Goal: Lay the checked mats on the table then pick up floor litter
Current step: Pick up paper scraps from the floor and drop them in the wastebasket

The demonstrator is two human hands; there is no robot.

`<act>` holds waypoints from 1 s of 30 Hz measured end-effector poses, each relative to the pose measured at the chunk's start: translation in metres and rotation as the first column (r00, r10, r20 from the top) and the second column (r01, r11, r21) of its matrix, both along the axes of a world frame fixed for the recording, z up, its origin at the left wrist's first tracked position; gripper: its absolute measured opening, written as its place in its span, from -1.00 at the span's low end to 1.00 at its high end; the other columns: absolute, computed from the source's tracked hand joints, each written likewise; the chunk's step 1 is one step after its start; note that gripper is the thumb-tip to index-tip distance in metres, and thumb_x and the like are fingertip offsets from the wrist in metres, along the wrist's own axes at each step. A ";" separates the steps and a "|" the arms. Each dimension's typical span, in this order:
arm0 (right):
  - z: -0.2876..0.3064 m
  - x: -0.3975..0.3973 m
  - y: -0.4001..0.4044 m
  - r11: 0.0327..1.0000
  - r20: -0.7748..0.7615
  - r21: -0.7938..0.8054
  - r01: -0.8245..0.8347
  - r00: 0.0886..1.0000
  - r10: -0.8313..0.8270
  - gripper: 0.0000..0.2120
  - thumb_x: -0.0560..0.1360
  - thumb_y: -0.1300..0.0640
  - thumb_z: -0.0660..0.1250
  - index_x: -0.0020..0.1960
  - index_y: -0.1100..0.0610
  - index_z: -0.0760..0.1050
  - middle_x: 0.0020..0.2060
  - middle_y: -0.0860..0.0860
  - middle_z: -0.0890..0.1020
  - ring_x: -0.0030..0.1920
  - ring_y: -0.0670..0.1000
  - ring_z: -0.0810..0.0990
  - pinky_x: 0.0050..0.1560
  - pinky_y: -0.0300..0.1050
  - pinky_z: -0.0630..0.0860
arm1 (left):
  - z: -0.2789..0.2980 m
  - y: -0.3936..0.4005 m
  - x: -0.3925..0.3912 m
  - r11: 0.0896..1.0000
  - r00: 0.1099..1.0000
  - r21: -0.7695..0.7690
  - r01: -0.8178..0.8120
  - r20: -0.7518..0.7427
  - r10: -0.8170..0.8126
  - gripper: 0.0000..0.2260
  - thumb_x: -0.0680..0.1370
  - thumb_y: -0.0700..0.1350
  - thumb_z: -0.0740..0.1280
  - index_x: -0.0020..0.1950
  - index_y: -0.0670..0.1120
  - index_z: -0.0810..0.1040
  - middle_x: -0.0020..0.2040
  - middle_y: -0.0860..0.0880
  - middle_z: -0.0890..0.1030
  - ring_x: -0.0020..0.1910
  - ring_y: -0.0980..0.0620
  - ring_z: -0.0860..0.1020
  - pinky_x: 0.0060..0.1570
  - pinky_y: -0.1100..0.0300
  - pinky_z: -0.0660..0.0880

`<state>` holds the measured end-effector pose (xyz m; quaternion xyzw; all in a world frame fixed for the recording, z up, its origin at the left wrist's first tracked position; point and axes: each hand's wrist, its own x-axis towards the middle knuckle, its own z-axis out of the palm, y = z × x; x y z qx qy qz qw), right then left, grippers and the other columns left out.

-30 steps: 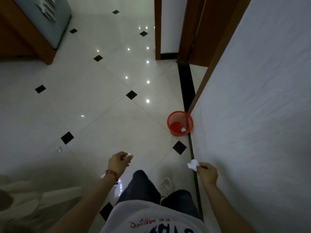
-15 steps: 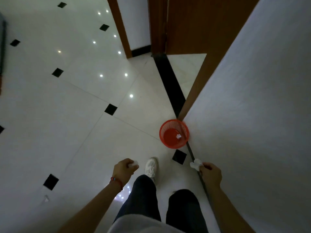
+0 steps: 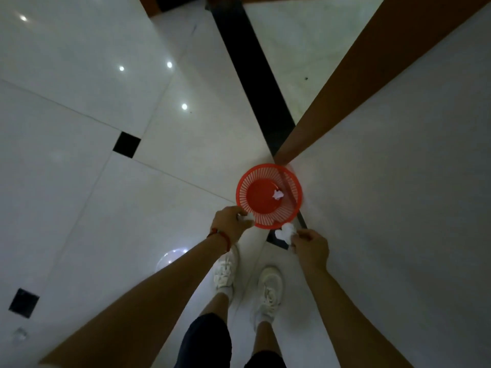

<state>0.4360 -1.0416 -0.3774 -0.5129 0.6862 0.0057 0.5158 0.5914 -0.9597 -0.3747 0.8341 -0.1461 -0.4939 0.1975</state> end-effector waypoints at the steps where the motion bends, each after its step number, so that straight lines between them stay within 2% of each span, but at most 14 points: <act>1: -0.018 0.002 -0.003 1.000 -0.013 0.002 -0.001 1.000 0.001 -0.98 0.43 0.29 0.34 -0.14 0.23 0.54 -0.26 0.11 0.57 -0.28 0.07 0.51 -0.35 -0.27 0.37 | -0.019 -0.003 -0.002 1.000 1.000 0.024 -0.013 -0.008 0.013 -0.66 0.45 -0.05 0.39 0.14 -0.21 0.54 0.09 -0.21 0.61 0.03 -0.16 0.60 0.16 0.01 0.52; 5: -0.084 0.008 -0.018 1.000 -0.047 -0.011 0.002 0.999 -0.003 -0.84 0.45 0.26 0.33 -0.01 0.31 0.57 -0.18 0.16 0.61 -0.30 0.00 0.52 -0.37 -0.27 0.37 | -0.084 -0.015 -0.010 0.994 0.995 0.068 -0.089 -0.046 0.093 -0.65 0.45 -0.09 0.39 0.18 -0.21 0.51 0.15 -0.21 0.58 0.07 -0.16 0.59 0.20 0.00 0.51; 8: -0.119 0.016 -0.024 0.999 -0.047 -0.041 0.005 0.999 -0.007 -0.88 0.45 0.25 0.33 -0.03 0.25 0.57 -0.09 0.23 0.65 -0.18 0.08 0.57 -0.24 -0.19 0.48 | -0.116 -0.022 -0.015 0.993 0.991 0.062 -0.104 -0.079 0.108 -0.63 0.46 -0.10 0.37 0.23 -0.20 0.47 0.20 -0.20 0.55 0.12 -0.17 0.57 0.22 -0.01 0.50; 11: -0.135 0.019 -0.027 0.998 -0.043 -0.060 0.030 0.999 -0.033 -0.86 0.47 0.17 0.32 -0.01 0.20 0.56 -0.06 0.23 0.66 -0.09 0.15 0.61 -0.02 0.01 0.58 | -0.131 -0.026 -0.017 0.994 0.988 0.052 -0.099 -0.112 0.105 -0.58 0.46 -0.08 0.37 0.29 -0.16 0.43 0.22 -0.20 0.54 0.15 -0.17 0.55 0.21 0.01 0.50; 13: -0.134 0.017 -0.028 0.998 -0.071 -0.055 0.034 0.997 -0.038 -0.82 0.49 0.14 0.29 0.03 0.20 0.56 -0.04 0.21 0.65 -0.10 0.12 0.60 0.00 0.03 0.57 | -0.130 -0.025 -0.016 0.996 0.987 0.036 -0.078 -0.136 0.082 -0.54 0.46 -0.06 0.38 0.32 -0.13 0.39 0.23 -0.18 0.54 0.15 -0.16 0.55 0.20 0.00 0.51; 16: -0.124 0.009 -0.026 1.000 -0.092 -0.021 0.018 0.996 -0.020 -0.79 0.51 0.16 0.26 0.08 0.22 0.54 -0.09 0.15 0.61 -0.28 -0.02 0.53 -0.23 -0.18 0.48 | -0.119 -0.020 -0.015 1.000 0.988 0.013 0.006 -0.151 -0.004 -0.52 0.48 -0.05 0.36 0.35 -0.12 0.35 0.29 -0.15 0.50 0.25 -0.14 0.48 0.27 0.03 0.41; 18: -0.111 0.004 -0.024 0.999 -0.107 -0.013 -0.048 0.993 0.046 -0.78 0.52 0.16 0.23 0.09 0.23 0.54 -0.13 0.10 0.58 -0.32 -0.08 0.48 -0.31 -0.27 0.39 | -0.106 -0.014 -0.011 0.998 0.989 0.025 0.051 -0.138 -0.047 -0.55 0.50 -0.04 0.32 0.36 -0.12 0.35 0.31 -0.15 0.49 0.28 -0.12 0.45 0.29 0.07 0.37; 20: -0.094 0.000 -0.021 0.992 -0.120 0.011 -0.125 0.985 0.125 -0.76 0.53 0.16 0.20 0.08 0.25 0.55 -0.14 0.09 0.56 -0.25 -0.01 0.49 -0.29 -0.24 0.40 | -0.091 -0.006 -0.005 0.995 0.991 0.050 0.086 -0.104 -0.081 -0.59 0.52 -0.01 0.28 0.33 -0.13 0.39 0.29 -0.15 0.50 0.27 -0.10 0.46 0.29 0.09 0.37; 24: -0.047 -0.002 -0.017 0.970 -0.170 0.056 -0.235 0.955 0.241 -0.75 0.54 0.16 0.18 0.03 0.29 0.54 -0.14 0.12 0.53 -0.10 0.07 0.48 0.01 -0.05 0.44 | -0.049 0.027 0.011 0.989 0.995 0.117 0.093 -0.033 -0.090 -0.63 0.54 0.01 0.23 0.29 -0.13 0.43 0.26 -0.14 0.52 0.23 -0.09 0.47 0.24 0.11 0.38; 27: -0.003 0.002 -0.012 0.935 -0.176 0.080 -0.346 0.918 0.354 -0.76 0.54 0.14 0.19 0.02 0.25 0.55 -0.06 0.18 0.62 -0.10 0.08 0.52 -0.05 -0.14 0.39 | -0.005 0.061 0.023 0.994 1.000 0.112 -0.010 -0.025 0.013 -0.67 0.54 -0.01 0.24 0.24 -0.14 0.47 0.23 -0.14 0.54 0.20 -0.09 0.48 0.20 0.14 0.37; 30: 0.043 0.011 -0.002 0.898 -0.180 0.107 -0.427 0.880 0.440 -0.74 0.54 0.14 0.18 0.06 0.30 0.54 -0.01 0.22 0.62 -0.06 0.14 0.55 0.00 -0.09 0.44 | 0.042 0.102 0.033 0.983 0.987 0.093 -0.159 -0.003 0.159 -0.70 0.53 -0.03 0.27 0.20 -0.16 0.51 0.20 -0.15 0.57 0.17 -0.09 0.51 0.12 0.20 0.37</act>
